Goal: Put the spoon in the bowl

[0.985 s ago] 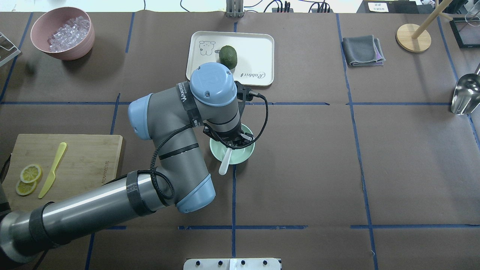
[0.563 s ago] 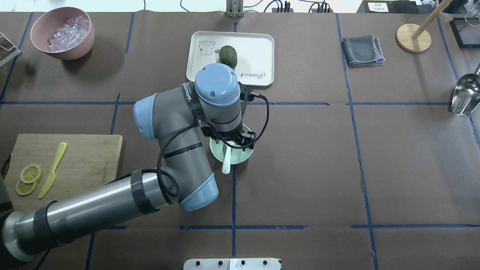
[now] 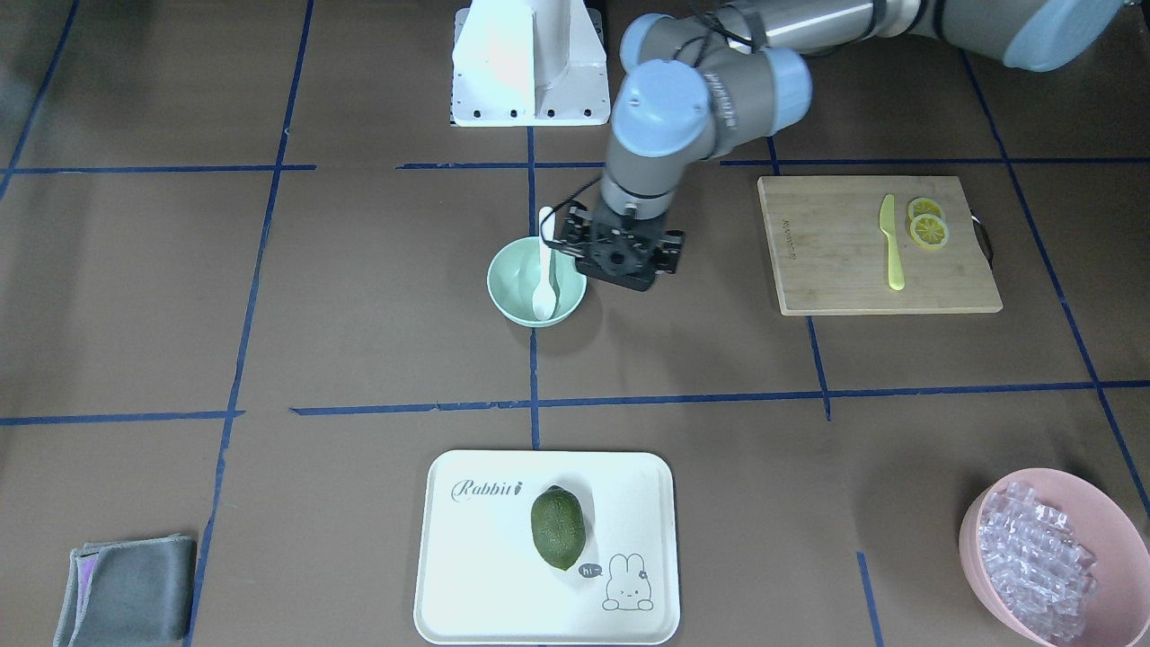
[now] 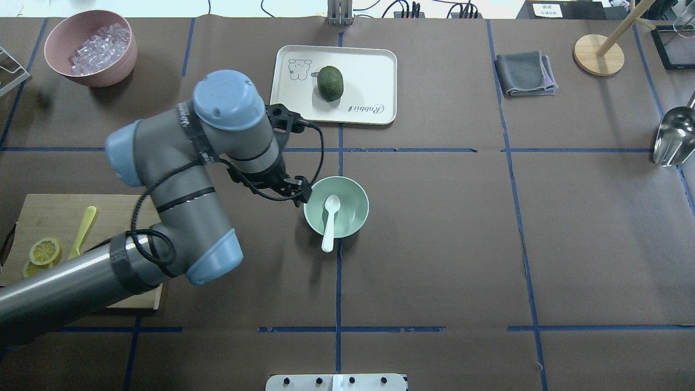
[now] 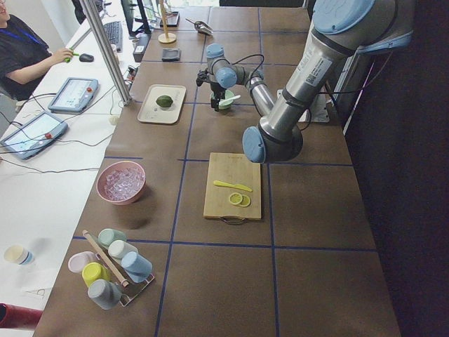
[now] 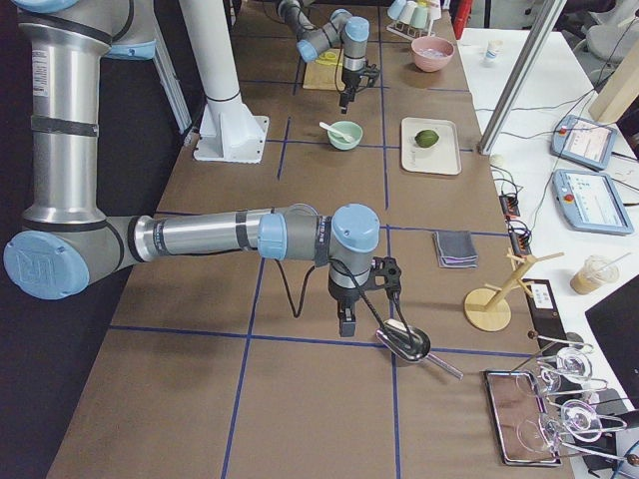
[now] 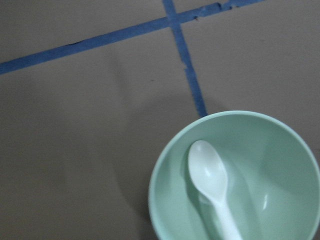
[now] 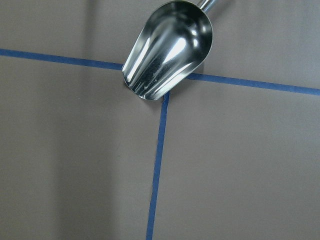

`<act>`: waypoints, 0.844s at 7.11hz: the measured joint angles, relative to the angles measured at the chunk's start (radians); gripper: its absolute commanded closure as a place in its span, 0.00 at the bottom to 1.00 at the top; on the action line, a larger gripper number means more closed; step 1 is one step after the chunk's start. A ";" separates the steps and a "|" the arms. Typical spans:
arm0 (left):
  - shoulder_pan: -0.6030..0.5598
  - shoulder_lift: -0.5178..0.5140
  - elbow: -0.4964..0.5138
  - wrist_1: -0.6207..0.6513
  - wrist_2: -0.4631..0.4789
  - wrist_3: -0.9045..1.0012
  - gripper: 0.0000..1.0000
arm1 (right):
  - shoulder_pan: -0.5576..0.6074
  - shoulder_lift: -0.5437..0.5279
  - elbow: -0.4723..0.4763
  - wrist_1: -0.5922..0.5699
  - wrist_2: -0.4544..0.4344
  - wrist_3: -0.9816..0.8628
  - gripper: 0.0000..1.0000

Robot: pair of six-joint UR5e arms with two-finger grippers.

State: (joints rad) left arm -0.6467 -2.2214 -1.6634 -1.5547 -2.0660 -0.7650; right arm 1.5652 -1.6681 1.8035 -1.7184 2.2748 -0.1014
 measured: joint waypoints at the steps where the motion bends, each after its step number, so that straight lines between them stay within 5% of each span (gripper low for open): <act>1: -0.070 0.081 -0.047 0.000 -0.041 0.093 0.00 | 0.000 -0.002 -0.001 0.000 0.000 0.000 0.00; 6: -0.567 0.486 -0.132 -0.001 -0.286 0.665 0.00 | -0.001 -0.004 -0.005 0.000 0.014 0.002 0.00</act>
State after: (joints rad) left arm -1.2135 -1.7358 -1.7951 -1.5562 -2.3520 -0.1000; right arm 1.5647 -1.6720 1.7984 -1.7188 2.2892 -0.0997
